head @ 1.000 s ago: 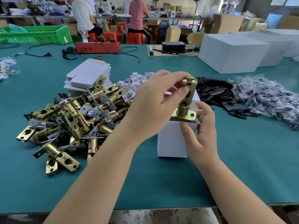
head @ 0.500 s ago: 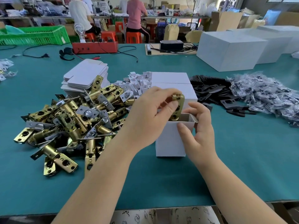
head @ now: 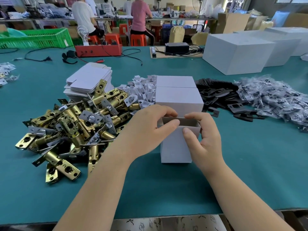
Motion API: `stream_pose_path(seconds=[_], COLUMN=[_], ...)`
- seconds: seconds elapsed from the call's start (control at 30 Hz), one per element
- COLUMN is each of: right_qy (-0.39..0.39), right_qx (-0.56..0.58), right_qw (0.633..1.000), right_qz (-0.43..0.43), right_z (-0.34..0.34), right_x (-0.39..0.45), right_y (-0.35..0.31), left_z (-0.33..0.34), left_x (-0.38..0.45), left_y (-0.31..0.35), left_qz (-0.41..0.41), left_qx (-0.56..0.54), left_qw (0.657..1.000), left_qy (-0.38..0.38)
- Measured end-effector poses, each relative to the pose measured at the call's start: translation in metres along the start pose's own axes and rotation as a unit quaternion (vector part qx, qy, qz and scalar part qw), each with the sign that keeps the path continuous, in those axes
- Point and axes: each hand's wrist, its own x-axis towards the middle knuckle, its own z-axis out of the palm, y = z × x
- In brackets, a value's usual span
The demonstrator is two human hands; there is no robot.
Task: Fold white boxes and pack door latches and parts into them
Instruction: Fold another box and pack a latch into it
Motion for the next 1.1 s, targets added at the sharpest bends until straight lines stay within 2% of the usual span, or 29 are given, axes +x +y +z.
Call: stream_pose_path(seconds=[0.17,0.27,0.37,0.5,0.57,0.63,0.7,0.8,0.9,1.1], right_qy=[0.0,0.003,0.008,0.012,0.013,0.011,0.011,0.015,0.017,0.018], right_qx=[-0.006,-0.007,-0.003,0.0,0.001,-0.003,-0.006,-0.007,-0.008,-0.006], right_qw=[1.0,1.0,1.0,1.0,1.0,1.0,1.0,1.0,1.0,1.0], right_qz=[-0.003,-0.005,-0.009,-0.015,-0.017,-0.017,-0.015,-0.019,-0.025,-0.025], right_z=[-0.001,-0.001,-0.001,0.0,0.0,0.001,0.001,0.0,0.0,0.001], right_x=[0.0,0.0,-0.001,-0.001,-0.002,-0.002,-0.002,-0.002,-0.001,-0.001], right_y=[0.0,-0.001,-0.001,-0.003,-0.003,-0.003,-0.003,-0.003,-0.003,-0.003], left_z=[-0.005,-0.011,-0.018,-0.026,-0.023,-0.013,-0.002,0.011,0.016,0.019], left_x=[0.003,0.008,0.022,0.048,0.064,0.08,0.092,0.101,0.105,0.119], left_y=[0.001,0.0,-0.01,-0.033,-0.049,-0.062,-0.07,-0.077,-0.079,-0.076], left_qz=[0.004,-0.033,-0.086,-0.163,-0.195,-0.209,-0.189,-0.147,-0.168,-0.208], left_qx=[-0.043,-0.061,0.002,0.112,0.155,0.226,0.287,0.366,0.388,0.413], left_qw=[0.999,0.997,0.991,0.971,0.964,0.951,0.937,0.912,0.895,0.876], left_qy=[-0.012,0.028,0.102,0.132,0.095,0.0,-0.065,-0.116,-0.143,-0.133])
